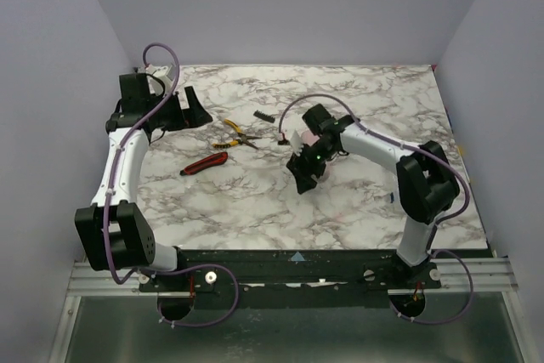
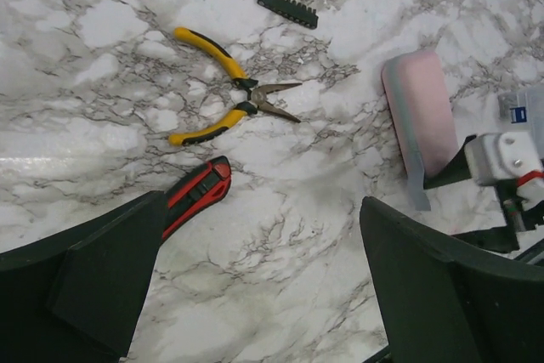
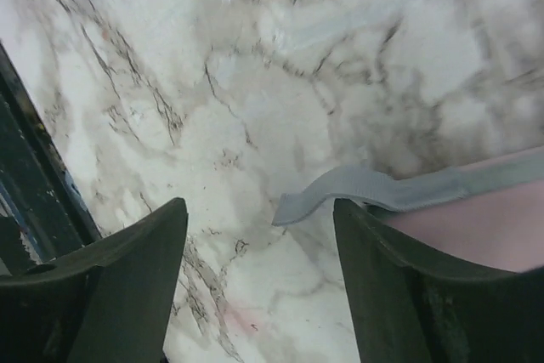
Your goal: Open the umbrella
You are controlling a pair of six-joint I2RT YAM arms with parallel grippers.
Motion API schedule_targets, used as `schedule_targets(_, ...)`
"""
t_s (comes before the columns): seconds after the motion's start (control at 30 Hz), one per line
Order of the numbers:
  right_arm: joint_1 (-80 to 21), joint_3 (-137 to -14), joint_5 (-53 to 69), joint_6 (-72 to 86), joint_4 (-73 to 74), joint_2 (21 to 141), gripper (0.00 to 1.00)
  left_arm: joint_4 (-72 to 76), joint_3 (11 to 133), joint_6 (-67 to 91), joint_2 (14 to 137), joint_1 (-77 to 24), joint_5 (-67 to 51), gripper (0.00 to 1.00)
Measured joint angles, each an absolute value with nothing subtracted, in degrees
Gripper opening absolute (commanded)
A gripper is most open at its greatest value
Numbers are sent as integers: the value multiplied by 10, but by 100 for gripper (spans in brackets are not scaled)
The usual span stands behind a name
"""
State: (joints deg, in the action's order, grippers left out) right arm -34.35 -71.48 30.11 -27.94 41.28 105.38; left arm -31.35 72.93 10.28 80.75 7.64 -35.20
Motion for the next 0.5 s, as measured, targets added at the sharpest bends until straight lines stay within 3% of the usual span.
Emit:
schedule_targets(0.13, -309, -840, 336, -277, 478, 1056, 75, -317, 711, 109, 808, 52, -351, 99)
schedule_targets(0.27, -253, -939, 377, -277, 527, 1056, 67, -319, 715, 100, 822, -6, -351, 95)
schedule_targets(0.4, -195, -933, 380, -279, 554, 1056, 56, -320, 746, 90, 877, -72, -356, 66)
schedule_targets(0.5, -157, -890, 354, -275, 558, 1056, 51, -316, 788, 94, 949, -114, -372, 51)
